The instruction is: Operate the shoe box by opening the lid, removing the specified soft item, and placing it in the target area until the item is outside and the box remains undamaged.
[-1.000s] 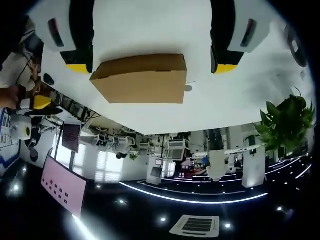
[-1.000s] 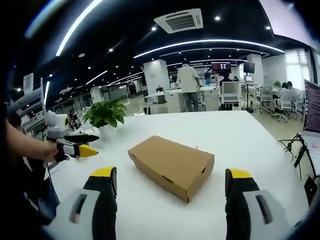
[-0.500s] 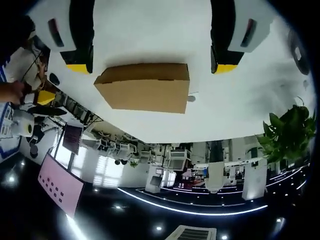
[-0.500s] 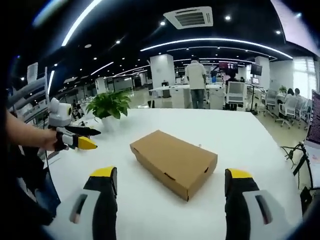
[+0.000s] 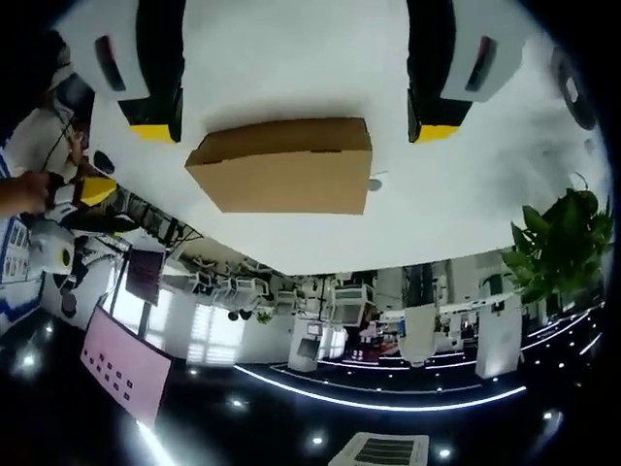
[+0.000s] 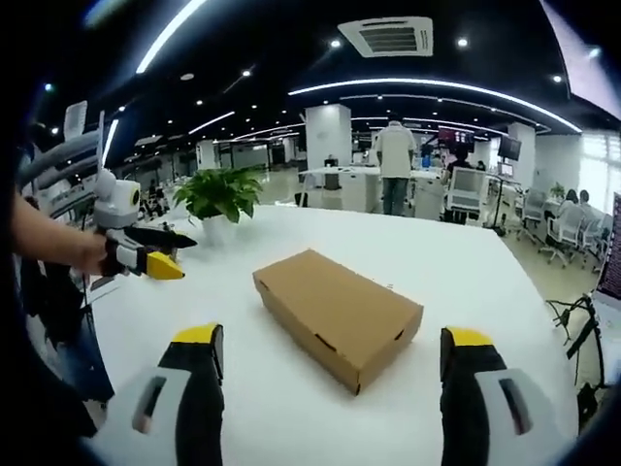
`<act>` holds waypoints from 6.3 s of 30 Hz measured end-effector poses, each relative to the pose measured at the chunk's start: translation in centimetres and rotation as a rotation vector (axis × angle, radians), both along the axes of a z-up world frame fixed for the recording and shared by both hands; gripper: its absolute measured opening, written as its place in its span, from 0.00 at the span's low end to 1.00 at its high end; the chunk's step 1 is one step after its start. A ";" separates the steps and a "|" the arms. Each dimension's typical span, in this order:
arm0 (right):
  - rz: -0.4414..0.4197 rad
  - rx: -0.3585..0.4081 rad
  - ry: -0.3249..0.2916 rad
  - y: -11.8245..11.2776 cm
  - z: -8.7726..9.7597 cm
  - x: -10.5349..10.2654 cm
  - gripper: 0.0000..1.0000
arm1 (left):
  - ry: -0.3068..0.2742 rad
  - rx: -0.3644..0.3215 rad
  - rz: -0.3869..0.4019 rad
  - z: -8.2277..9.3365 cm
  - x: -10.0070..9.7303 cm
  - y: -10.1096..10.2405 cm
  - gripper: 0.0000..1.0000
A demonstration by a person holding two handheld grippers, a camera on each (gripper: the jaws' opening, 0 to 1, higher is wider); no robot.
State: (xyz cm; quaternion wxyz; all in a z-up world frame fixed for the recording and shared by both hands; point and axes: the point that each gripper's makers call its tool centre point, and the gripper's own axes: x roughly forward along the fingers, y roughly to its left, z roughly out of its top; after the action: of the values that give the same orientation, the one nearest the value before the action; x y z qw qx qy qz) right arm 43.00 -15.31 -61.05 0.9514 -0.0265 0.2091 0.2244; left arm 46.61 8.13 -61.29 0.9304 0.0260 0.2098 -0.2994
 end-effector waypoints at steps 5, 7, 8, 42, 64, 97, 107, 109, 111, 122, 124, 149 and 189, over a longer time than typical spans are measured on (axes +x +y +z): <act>-0.014 -0.029 -0.006 -0.4 0.0 0.4 0.93 | 0.030 -0.025 0.010 -0.2 1.1 0.0 0.99; -0.023 -0.016 -0.011 -0.6 0.4 0.8 0.93 | 0.041 -0.031 0.012 -0.4 1.4 0.2 0.99; -0.029 -0.009 -0.010 -0.7 0.5 1.0 0.94 | 0.049 -0.031 0.012 -0.6 1.6 0.2 0.99; -0.076 -0.029 0.174 -0.9 -4.5 4.6 0.72 | 0.076 -0.047 0.018 -3.8 8.1 0.5 0.99; -0.075 -0.062 0.166 -0.2 -5.9 6.5 0.72 | 0.145 -0.096 0.027 -6.8 9.6 -1.0 0.94; -0.118 -0.057 0.243 0.9 -10.5 7.1 0.84 | 0.182 0.060 -0.087 -11.1 10.6 -2.1 0.80; -0.137 -0.087 0.255 0.4 -11.5 7.4 0.86 | 0.173 0.062 -0.077 -10.9 10.5 -2.6 0.77; -0.151 -0.084 0.266 0.6 -12.0 7.4 0.83 | 0.172 0.057 -0.072 -10.9 10.6 -2.7 0.73; -0.162 -0.090 0.269 0.7 -12.4 7.3 0.82 | 0.174 0.064 -0.077 -11.0 10.6 -3.0 0.75; -0.101 -0.200 0.257 0.8 -13.3 7.6 0.70 | 0.168 0.214 -0.114 -13.0 10.3 -2.9 0.79; -0.102 -0.219 0.244 0.6 -12.9 8.1 0.72 | 0.188 0.138 -0.071 -12.6 10.5 -3.2 0.79; -0.111 -0.191 0.296 1.1 -13.8 8.3 0.61 | 0.219 0.175 -0.033 -13.4 10.4 -2.4 0.69; 0.010 -0.215 0.287 0.8 -13.9 9.1 0.64 | 0.270 0.107 0.131 -13.8 8.0 -1.9 0.66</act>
State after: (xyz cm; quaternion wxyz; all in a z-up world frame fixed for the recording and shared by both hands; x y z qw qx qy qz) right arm 52.10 -14.52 -74.91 0.9025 -0.0969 0.3653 0.2067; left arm 54.60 6.24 -75.14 0.9087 0.0212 0.3497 -0.2271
